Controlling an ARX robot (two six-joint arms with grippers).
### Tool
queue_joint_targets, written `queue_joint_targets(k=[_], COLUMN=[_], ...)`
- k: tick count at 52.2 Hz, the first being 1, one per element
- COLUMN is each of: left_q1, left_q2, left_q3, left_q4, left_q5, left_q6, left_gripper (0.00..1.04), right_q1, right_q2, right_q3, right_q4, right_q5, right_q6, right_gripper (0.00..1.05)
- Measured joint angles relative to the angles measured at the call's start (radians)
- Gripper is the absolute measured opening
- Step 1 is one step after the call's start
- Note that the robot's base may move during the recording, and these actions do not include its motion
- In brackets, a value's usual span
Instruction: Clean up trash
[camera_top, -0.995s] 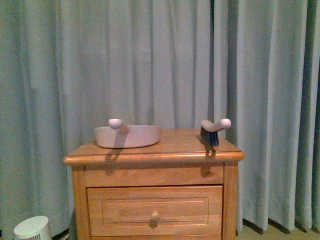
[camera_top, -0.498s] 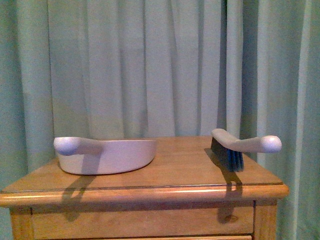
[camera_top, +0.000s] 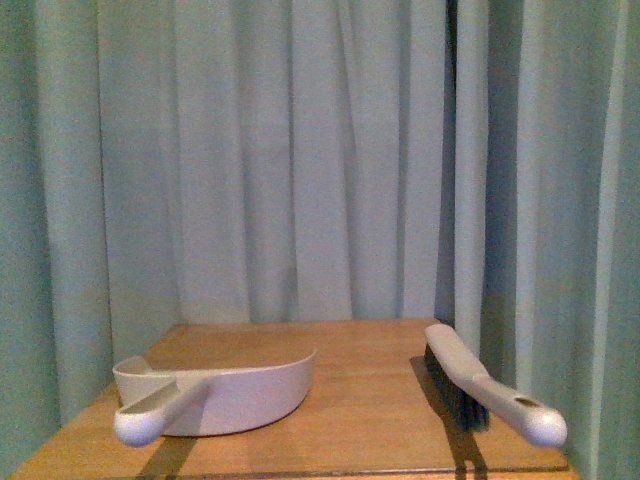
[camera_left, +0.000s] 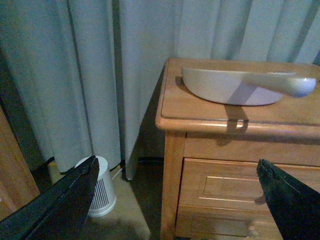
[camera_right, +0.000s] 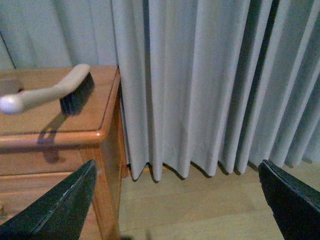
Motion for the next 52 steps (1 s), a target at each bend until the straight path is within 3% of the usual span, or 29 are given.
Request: queue_joint_targets(k=[11,13,20,28,33,52], left_q1=[0.0,-0.024,-0.077,-0.323,-0.407,-0.474], left_q2=[0.001,0.047,0.494,0.963,1.188,1.587], left_q3=[0.0,0.03,0.329,0.847,1.056,1.243], left_q4=[-0.001,-0.07,-0.078,-0.367,-0.462,-0.431], left_q5=[-0.005,-0.077,-0.11,-0.218,-0.243,-0.312], left_q6=[0.0,-0.035,-0.006,0.105,0.068,-0.061], left_gripper=[0.97,0.97,0.97,0.97,0.97,0.97], right_q1=[0.0,0.0,0.0,0.0,0.0,0.0], right_q2=[0.0,0.0,0.0,0.0,0.0,0.0], right_q3=[0.0,0.0,0.0,0.0,0.0,0.0], right_q4=[0.0,0.0,0.0,0.0,0.0,0.0], right_q5=[0.0,0.0,0.0,0.0,0.0,0.0], right_q6=[0.0,0.0,0.0,0.0,0.0,0.0], right_gripper=[0.97,0.97,0.97,0.97,0.97,0.97])
